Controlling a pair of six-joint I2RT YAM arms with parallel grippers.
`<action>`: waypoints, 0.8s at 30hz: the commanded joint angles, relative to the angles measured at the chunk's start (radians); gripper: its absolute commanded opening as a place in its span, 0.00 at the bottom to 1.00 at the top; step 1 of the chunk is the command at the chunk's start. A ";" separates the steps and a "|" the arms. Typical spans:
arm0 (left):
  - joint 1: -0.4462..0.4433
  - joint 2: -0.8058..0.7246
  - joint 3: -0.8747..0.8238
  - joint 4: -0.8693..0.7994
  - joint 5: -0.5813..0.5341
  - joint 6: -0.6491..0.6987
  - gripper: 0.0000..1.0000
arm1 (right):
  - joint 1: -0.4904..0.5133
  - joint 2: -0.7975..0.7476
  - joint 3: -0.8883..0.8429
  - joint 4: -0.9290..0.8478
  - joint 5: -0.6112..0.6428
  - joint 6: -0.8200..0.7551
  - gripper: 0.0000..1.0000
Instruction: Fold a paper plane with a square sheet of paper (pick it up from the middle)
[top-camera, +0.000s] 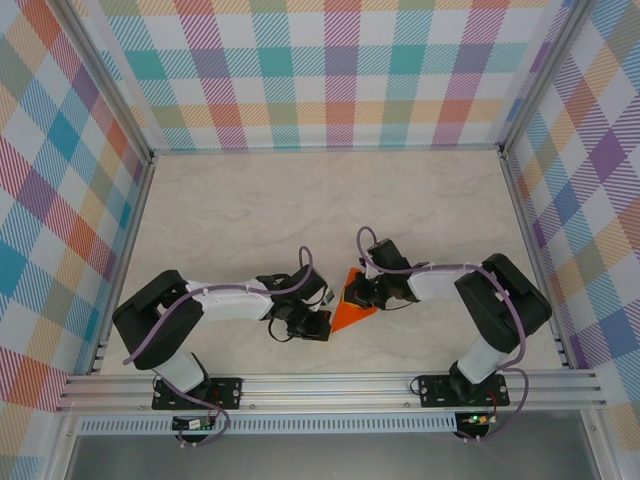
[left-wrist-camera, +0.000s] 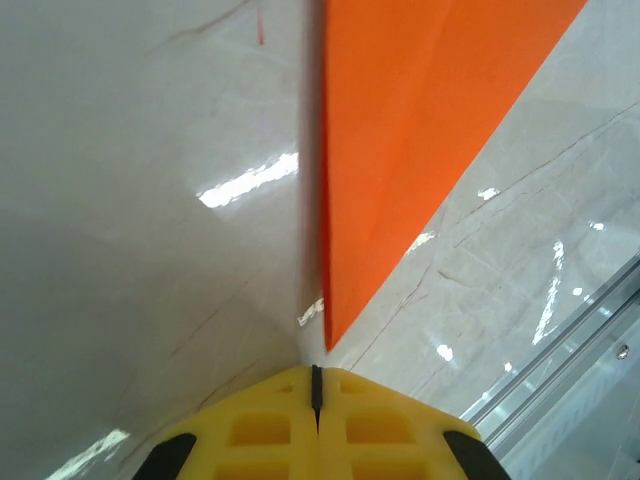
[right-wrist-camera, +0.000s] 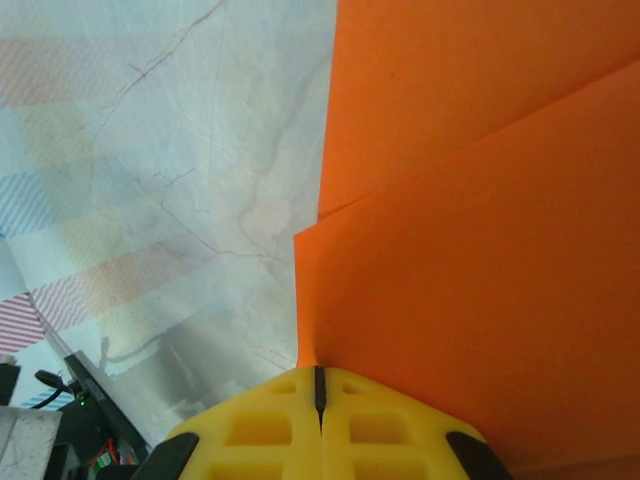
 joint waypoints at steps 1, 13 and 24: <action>0.029 -0.062 0.075 -0.051 -0.058 0.009 0.04 | 0.000 -0.060 0.051 -0.106 0.048 -0.023 0.03; 0.137 -0.091 0.187 -0.111 -0.377 -0.038 0.61 | -0.013 -0.347 0.011 -0.309 0.317 0.145 0.57; 0.212 -0.153 0.157 -0.061 -0.409 -0.061 1.00 | -0.024 -0.287 -0.030 -0.163 0.253 0.142 0.57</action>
